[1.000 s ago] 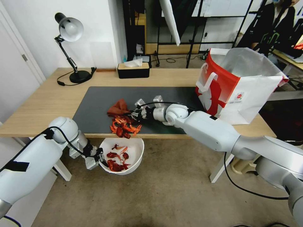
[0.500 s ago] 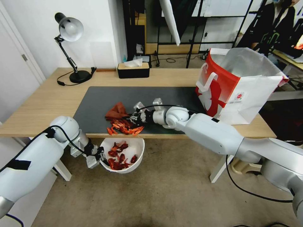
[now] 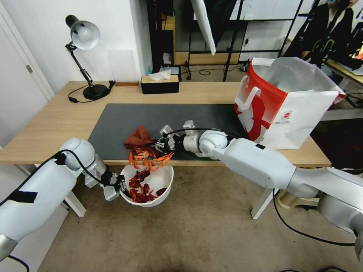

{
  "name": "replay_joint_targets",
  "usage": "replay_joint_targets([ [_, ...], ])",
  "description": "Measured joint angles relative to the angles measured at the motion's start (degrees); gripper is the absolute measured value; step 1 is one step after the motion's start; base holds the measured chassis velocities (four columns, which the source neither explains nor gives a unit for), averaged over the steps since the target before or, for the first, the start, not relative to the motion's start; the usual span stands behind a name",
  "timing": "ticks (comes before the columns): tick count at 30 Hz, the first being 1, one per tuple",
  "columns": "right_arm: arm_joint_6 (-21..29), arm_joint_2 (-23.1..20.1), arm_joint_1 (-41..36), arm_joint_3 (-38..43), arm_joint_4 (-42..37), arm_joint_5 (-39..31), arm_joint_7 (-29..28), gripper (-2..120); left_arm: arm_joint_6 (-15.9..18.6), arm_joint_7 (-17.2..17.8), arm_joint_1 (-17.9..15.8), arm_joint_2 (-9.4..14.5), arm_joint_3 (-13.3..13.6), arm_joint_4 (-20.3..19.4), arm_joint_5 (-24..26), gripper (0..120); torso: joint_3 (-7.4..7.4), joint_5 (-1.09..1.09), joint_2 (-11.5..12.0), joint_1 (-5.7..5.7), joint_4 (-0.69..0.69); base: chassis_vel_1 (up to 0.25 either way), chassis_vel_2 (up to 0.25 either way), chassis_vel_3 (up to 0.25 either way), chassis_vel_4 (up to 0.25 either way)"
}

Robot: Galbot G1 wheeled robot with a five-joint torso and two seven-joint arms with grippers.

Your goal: Sweep shrimp from table into container with towel, then put container into takeout bag.

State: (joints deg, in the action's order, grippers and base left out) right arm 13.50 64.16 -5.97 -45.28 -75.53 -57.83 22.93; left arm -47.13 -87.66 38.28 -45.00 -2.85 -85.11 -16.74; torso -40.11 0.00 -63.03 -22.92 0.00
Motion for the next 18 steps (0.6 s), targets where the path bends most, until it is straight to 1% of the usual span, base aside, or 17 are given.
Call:
replay_joint_targets([
  [12, 0.2, -0.3, 0.1, -0.7, -2.1, -0.7, -0.5, 5, 0.0, 0.0, 0.3, -0.1, -0.4, 0.0, 0.0, 0, 0.0, 0.0, 0.0, 0.0, 0.0, 0.0, 0.0, 0.0, 0.0],
  [18, 0.3, -1.1, 0.2, -1.5, -4.3, -1.3, -1.0, 5, 0.0, 0.0, 0.2, 0.1, -0.5, 0.0, 0.1, 0, 0.0, 0.0, 0.0, 0.0, 0.0, 0.0, 0.0, 0.0, 0.0],
])
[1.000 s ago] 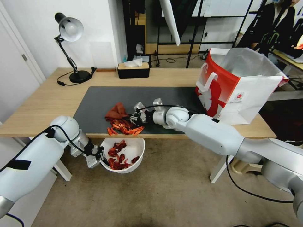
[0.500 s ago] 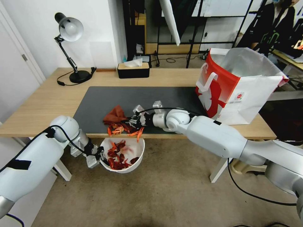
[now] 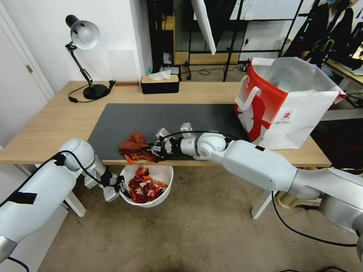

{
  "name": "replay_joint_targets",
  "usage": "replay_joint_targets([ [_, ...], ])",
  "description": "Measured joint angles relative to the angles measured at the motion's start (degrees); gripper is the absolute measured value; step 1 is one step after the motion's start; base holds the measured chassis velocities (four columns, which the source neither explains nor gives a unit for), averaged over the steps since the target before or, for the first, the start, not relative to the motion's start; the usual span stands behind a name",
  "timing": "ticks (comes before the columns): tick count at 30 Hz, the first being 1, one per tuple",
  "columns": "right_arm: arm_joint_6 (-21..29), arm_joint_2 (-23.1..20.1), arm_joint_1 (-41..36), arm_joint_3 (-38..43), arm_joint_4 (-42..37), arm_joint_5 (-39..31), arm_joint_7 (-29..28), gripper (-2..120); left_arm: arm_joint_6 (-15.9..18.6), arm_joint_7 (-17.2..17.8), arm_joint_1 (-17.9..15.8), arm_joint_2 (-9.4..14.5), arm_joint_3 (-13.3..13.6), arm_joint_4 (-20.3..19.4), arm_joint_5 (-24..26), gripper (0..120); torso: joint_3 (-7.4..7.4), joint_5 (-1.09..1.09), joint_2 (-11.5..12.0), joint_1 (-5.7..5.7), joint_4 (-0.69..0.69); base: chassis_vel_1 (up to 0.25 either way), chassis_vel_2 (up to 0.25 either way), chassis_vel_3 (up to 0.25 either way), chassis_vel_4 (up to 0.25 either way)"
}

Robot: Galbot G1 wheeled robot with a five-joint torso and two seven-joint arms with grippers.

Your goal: Sweep shrimp from table into container with towel, then put container into takeout bag.

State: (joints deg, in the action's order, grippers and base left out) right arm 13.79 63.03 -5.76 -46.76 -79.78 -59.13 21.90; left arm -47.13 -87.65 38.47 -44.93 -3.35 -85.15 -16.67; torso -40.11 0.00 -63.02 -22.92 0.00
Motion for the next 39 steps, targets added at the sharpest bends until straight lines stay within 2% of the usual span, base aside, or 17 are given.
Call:
replay_joint_targets([
  [13, 0.2, -3.4, -0.5, -1.6, -5.6, -0.4, -0.3, 5, 0.0, 0.0, -0.1, 0.2, -0.4, 0.3, 0.1, 0, 0.0, 0.0, 0.0, 0.0, 0.01, 0.0, 0.0, 0.0, 0.0],
  [23, 0.0, -4.6, -0.8, -1.3, -7.3, -1.2, 0.7, 5, 0.0, 0.0, 0.3, 0.0, -0.6, 0.1, 0.1, 0, 0.0, 0.0, 0.0, 0.0, 0.0, 0.0, 0.0, 0.0, 0.0],
  [27, -0.6, -5.5, -1.4, -0.3, -7.9, -2.1, 3.1, 5, 0.0, 0.0, 1.1, -0.1, -1.1, -0.1, 0.0, 0, 0.0, 0.0, 0.0, 0.0, 0.01, 0.0, 0.0, 0.0, 0.0],
  [29, -1.1, -5.7, -2.2, 1.1, -7.4, -3.0, 7.9, 5, 0.0, 0.0, 1.9, 0.0, -1.7, -0.3, 0.0, 0, 0.0, 0.0, 0.0, 0.0, 0.0, 0.0, 0.0, 0.0, 0.0],
  [31, -1.1, -5.7, -2.5, 1.5, -7.2, -3.1, 9.1, 5, 0.0, 0.0, 2.1, 0.0, -1.8, -0.4, 0.0, 0, 0.0, 0.0, 0.0, 0.0, 0.0, 0.0, 0.0, 0.0, 0.0],
  [33, -2.1, -5.5, -3.5, 3.6, -5.8, -3.3, 13.8, 5, 0.0, 0.0, 3.0, 0.0, -2.3, -0.7, 0.0, 0, 0.0, 0.0, 0.0, 0.0, 0.0, 0.0, 0.0, 0.0, 0.0],
  [36, -3.9, -5.2, -4.2, 4.8, -4.8, -3.4, 15.9, 5, 0.0, 0.0, 3.5, -0.1, -2.6, -0.9, 0.0, 0, 0.0, 0.01, 0.0, 0.0, 0.0, 0.0, 0.0, 0.0, 0.0],
  [39, -5.5, -4.9, -5.0, 5.8, -4.6, -4.5, 15.6, 5, 0.0, 0.0, 3.9, -0.1, -2.8, -1.0, 0.0, 0, 0.0, 0.0, 0.0, 0.0, 0.01, 0.0, 0.0, 0.0, 0.0],
])
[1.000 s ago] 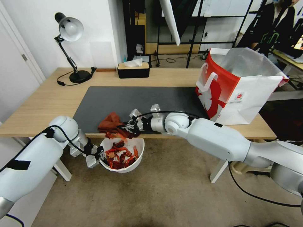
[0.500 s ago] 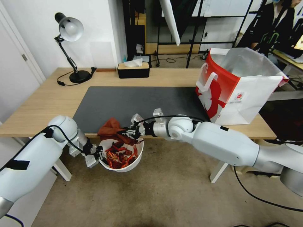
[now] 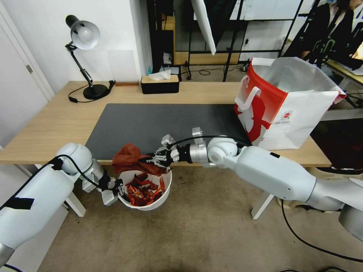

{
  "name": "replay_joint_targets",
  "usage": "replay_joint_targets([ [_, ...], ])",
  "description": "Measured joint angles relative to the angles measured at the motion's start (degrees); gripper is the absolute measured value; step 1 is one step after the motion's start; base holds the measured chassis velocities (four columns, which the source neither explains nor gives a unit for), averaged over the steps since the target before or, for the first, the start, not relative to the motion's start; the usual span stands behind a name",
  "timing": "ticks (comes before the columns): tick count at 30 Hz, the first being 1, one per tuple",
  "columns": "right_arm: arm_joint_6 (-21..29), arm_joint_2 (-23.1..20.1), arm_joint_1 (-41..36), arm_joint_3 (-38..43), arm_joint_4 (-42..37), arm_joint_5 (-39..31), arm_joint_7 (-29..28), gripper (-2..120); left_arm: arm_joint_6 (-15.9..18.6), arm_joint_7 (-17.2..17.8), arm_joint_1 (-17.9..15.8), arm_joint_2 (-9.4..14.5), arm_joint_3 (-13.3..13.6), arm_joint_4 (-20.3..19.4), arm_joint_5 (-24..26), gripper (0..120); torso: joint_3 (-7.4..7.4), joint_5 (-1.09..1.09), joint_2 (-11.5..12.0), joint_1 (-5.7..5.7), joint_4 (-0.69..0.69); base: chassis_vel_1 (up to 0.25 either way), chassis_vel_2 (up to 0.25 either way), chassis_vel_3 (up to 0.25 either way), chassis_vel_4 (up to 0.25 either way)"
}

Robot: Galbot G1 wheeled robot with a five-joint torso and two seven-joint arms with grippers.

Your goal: Sweep shrimp from table into container with towel, then put container into takeout bag.

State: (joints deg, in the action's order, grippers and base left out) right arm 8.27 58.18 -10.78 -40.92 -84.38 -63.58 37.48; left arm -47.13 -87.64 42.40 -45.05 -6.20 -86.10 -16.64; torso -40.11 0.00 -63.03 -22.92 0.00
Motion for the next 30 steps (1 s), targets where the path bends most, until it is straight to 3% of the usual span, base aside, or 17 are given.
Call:
replay_joint_targets([
  [10, -4.3, 3.0, -3.0, 7.5, -1.3, -4.5, -13.5, 5, 0.0, 0.0, 1.4, -0.2, -0.7, -0.7, 0.0, 0, 0.0, 0.0, 0.0, 0.0, -0.01, 0.0, 0.0, 0.0, 0.0],
  [26, -6.3, 3.7, -4.4, 12.9, -2.1, -4.7, -22.7, 5, 0.0, 0.0, 2.0, -0.2, -1.1, -0.8, 0.0, 0, 0.0, 0.0, 0.0, 0.0, -0.01, 0.0, 0.0, 0.0, 0.0],
  [28, -7.3, 3.2, -6.5, 16.6, -3.2, -3.6, -28.7, 5, 0.0, 0.0, 2.2, -0.5, -1.1, -0.9, 0.0, 0, 0.0, 0.0, 0.0, 0.0, -0.01, 0.0, 0.0, 0.0, 0.0],
  [30, -7.6, 3.0, -7.1, 17.5, -3.6, -3.1, -30.6, 5, 0.0, 0.0, 2.2, -0.6, -1.1, -0.9, 0.0, 0, 0.0, 0.0, 0.0, 0.0, 0.0, 0.0, 0.0, 0.0, 0.0],
])
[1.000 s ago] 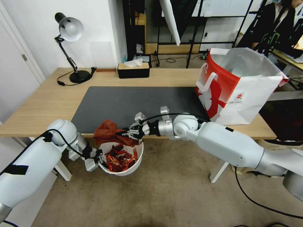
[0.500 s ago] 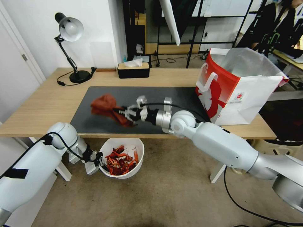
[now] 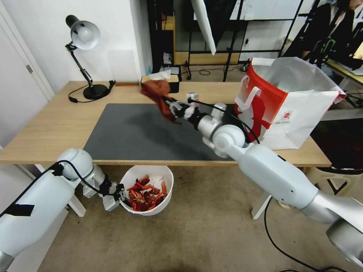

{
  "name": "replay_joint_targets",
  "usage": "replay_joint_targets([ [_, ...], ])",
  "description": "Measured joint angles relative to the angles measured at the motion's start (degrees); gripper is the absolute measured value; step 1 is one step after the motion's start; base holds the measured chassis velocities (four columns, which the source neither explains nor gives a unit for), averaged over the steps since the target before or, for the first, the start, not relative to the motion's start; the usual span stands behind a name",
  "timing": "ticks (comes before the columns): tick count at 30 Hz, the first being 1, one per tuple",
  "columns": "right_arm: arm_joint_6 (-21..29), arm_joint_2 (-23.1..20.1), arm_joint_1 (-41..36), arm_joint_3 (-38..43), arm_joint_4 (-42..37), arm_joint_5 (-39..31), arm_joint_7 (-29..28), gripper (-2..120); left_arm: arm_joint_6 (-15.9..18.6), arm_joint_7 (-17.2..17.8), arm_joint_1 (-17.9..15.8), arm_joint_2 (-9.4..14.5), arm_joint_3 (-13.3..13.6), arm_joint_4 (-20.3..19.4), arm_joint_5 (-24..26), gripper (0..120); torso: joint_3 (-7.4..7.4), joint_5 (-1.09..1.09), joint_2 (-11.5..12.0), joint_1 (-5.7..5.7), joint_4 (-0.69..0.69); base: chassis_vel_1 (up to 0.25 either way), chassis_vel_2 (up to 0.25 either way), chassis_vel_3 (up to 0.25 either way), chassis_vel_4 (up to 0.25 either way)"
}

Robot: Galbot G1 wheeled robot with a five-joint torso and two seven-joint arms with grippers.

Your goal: Sweep shrimp from table into container with towel, then put container into takeout bag.

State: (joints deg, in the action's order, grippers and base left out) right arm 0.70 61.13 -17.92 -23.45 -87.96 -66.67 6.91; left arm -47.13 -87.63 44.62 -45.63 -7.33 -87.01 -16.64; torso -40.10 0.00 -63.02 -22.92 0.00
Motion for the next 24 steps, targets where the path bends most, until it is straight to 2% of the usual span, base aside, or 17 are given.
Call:
replay_joint_targets([
  [1, -0.1, -0.8, -1.3, 1.7, -1.0, 0.8, -3.3, 5, 0.0, 0.0, 0.1, -0.1, 0.0, -0.1, 0.0, 0, 0.0, 0.01, 0.0, 0.0, 0.0, 0.0, 0.0, 0.0, 0.0],
  [2, -0.1, -0.8, -1.3, 1.7, -1.0, 0.8, -3.3, 5, 0.0, 0.0, 0.1, -0.1, 0.0, -0.1, 0.0, 0, 0.0, 0.01, 0.0, 0.0, 0.0, 0.0, 0.0, 0.0, 0.0],
  [4, 0.2, -2.9, -4.5, 5.3, -3.0, 2.2, -7.5, 5, 0.0, 0.0, 0.6, -0.1, -0.1, -0.7, 0.0, 0, 0.0, 0.01, 0.0, 0.0, 0.0, 0.0, 0.0, 0.0, 0.0],
  [9, 0.8, -6.4, -11.1, 10.1, -5.1, 4.9, -11.5, 5, 0.0, 0.0, 1.6, -0.2, -0.2, -2.2, -0.2, 0, 0.0, 0.01, 0.0, 0.01, 0.0, 0.0, 0.0, 0.0, 0.0],
  [16, 1.8, -7.3, -17.2, 14.8, -6.3, 8.4, -15.4, 5, 0.0, 0.0, 2.2, -0.9, 0.0, -3.3, -0.8, 0, 0.0, 0.0, 0.0, 0.0, -0.01, 0.0, 0.0, 0.0, 0.0],
  [24, 2.5, -6.9, -23.7, 18.9, -6.6, 12.6, -17.0, 5, 0.0, 0.0, 3.1, -0.9, 0.1, -4.0, -0.9, 0, -0.01, 0.0, 0.0, 0.0, 0.0, 0.0, 0.0, 0.0, 0.0],
])
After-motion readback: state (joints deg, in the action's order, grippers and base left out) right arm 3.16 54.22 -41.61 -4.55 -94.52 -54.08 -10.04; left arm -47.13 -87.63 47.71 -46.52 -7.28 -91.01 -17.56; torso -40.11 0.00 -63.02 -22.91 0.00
